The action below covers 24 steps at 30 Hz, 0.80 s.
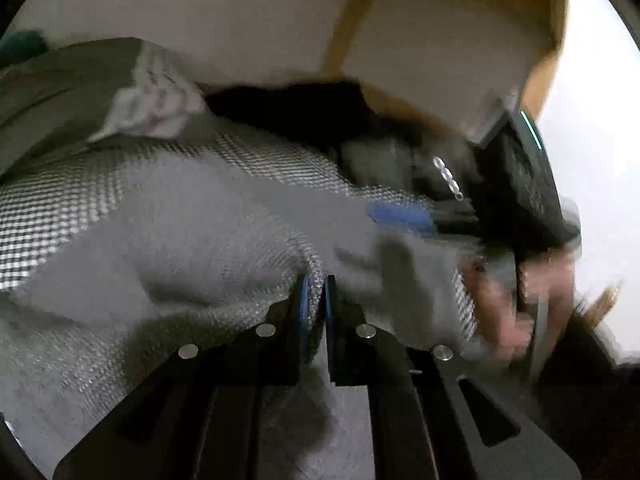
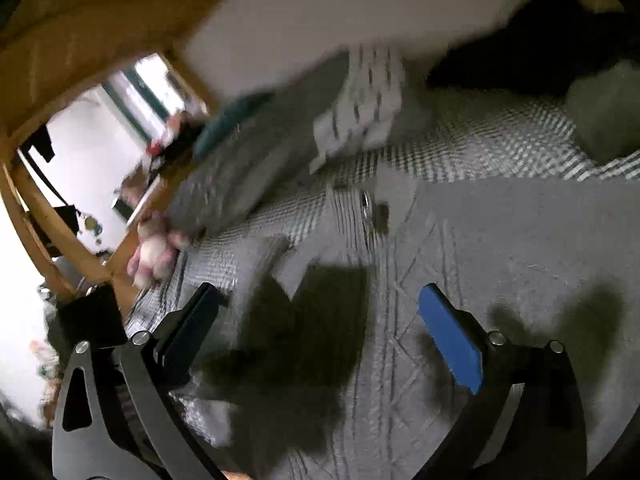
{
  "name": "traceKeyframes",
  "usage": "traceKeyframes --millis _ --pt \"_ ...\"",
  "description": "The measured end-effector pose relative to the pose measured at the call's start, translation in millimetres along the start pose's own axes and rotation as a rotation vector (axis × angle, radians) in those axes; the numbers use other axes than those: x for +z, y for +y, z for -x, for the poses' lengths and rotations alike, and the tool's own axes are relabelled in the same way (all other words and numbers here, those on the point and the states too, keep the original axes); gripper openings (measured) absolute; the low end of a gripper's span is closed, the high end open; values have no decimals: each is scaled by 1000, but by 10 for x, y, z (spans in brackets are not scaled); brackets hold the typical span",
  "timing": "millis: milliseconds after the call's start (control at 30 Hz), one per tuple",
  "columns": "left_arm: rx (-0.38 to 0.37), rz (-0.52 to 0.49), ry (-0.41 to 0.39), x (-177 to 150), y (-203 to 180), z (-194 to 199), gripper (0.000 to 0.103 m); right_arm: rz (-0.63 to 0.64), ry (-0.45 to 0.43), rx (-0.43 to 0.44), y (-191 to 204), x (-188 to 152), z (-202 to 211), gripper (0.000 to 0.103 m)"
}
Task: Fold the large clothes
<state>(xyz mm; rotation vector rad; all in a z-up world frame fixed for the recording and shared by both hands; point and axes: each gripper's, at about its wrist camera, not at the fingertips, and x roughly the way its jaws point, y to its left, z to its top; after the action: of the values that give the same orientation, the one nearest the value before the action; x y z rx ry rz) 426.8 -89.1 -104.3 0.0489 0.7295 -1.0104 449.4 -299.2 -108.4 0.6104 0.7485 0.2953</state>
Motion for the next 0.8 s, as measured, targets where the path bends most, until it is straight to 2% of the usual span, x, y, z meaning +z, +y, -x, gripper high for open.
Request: traceKeyframes --millis 67,133,167,200,267,300,333,400,467,500,533,567,633,700,767,800 --pt "22 -59 41 -195 -112 -191 7 -6 181 9 -67 146 -460 99" --pt "30 -57 58 -272 -125 -253 7 10 331 -3 -120 101 -863 99" --pt "34 -43 62 -311 -111 -271 7 17 398 -23 -147 79 -1064 89" --pt "35 -22 65 -340 -83 -299 7 38 420 -37 -140 45 -1192 53" --pt "48 -2 63 -397 -58 -282 7 26 424 -49 -163 -12 -1235 28" --pt "55 12 57 -401 -51 -301 7 -2 393 -3 -186 -19 -1199 6" --pt "58 24 57 -421 -40 -293 7 -17 374 34 -198 -18 -1140 2" --pt "67 34 49 -470 -60 -278 7 -46 280 131 -218 21 -884 0" --pt "80 40 49 -454 -90 -303 7 -57 181 176 -255 60 -596 1" --pt "83 46 49 -412 -82 -334 7 -48 148 118 -300 83 -458 1" --pt "90 48 50 -399 -88 -348 7 -52 142 26 -372 97 -357 1" --pt "97 55 51 -407 -85 -376 7 -51 155 -31 -430 99 -313 4" --pt "98 75 49 -419 -61 -397 7 -94 227 -4 -592 40 -339 11" --pt "99 98 25 -422 -43 -388 7 -138 307 68 -663 -159 -509 70" --pt "108 96 -19 -421 -90 -325 7 -170 352 194 -629 -323 -680 72" --pt "112 93 -35 -422 -125 -295 7 -157 366 230 -523 -404 -821 74"
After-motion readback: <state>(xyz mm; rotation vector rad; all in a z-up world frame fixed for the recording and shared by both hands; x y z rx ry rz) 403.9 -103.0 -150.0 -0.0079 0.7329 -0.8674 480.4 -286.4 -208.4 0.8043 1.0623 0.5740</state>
